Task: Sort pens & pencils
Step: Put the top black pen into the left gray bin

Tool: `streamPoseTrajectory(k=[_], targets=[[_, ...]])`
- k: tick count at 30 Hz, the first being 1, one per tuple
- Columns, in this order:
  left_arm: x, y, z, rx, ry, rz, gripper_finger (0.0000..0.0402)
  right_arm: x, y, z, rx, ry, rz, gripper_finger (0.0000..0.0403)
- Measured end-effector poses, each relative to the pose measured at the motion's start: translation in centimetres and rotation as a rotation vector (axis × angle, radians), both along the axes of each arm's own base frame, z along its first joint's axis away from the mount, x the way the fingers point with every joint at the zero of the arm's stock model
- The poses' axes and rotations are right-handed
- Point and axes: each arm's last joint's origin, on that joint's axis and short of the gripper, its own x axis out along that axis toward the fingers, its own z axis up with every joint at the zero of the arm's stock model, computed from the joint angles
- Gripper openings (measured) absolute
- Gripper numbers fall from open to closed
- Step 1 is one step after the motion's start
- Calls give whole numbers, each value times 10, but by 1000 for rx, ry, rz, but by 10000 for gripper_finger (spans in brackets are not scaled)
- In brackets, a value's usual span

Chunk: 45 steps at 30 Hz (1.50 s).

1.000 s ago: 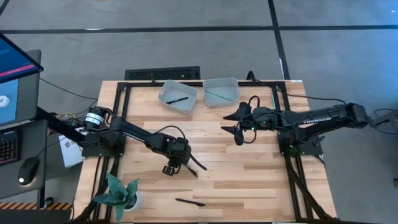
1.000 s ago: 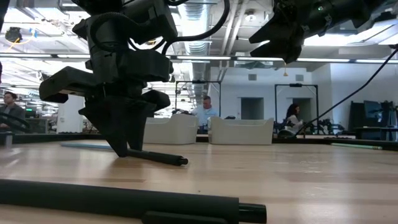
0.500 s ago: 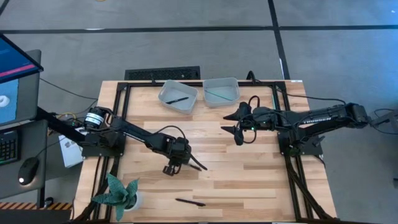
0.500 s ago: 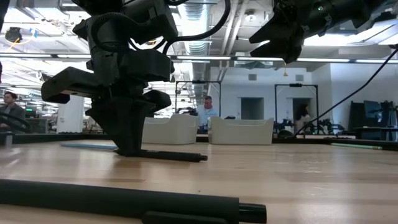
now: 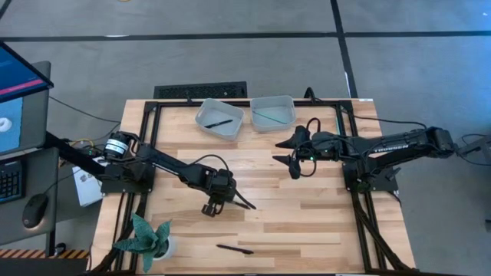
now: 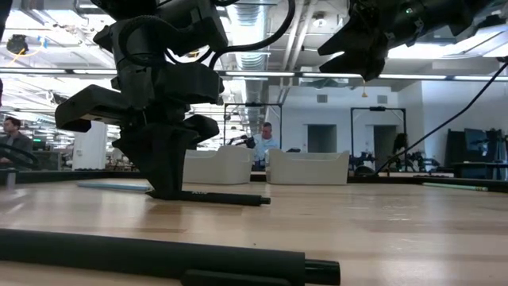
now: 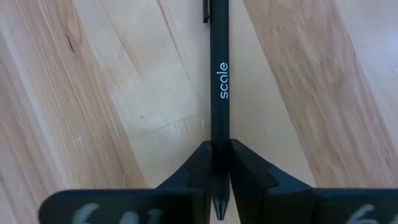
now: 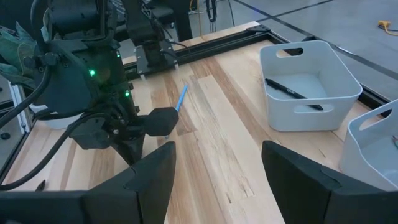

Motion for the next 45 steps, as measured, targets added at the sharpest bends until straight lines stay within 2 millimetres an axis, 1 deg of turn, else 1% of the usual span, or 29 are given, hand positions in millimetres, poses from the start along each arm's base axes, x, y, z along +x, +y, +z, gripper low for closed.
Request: streamPoseTrajectory(k=[11, 23, 26, 30, 33, 36, 39, 45], targets=[[1, 0, 0, -4, -11, 5, 28, 0, 0, 0, 0, 0, 0, 260], [2, 1, 1, -24, -15, 48, 25, 0, 0, 0, 0, 0, 0, 260], [7, 3, 6, -28, -27, 64, 23, 0, 0, 0, 0, 0, 0, 260], [20, 8, 21, -35, -80, 78, 26, 0, 0, 0, 0, 1, 0, 260], [28, 15, 34, 17, -88, 74, 27, 0, 0, 0, 0, 0, 0, 260], [31, 28, 48, 129, -47, 75, 25, 0, 0, 0, 0, 0, 0, 260], [34, 46, 63, 214, -6, 89, 25, 0, 0, 0, 0, 0, 0, 260], [42, 88, 96, 236, 7, 148, 25, 0, 0, 0, -1, 1, 0, 260]])
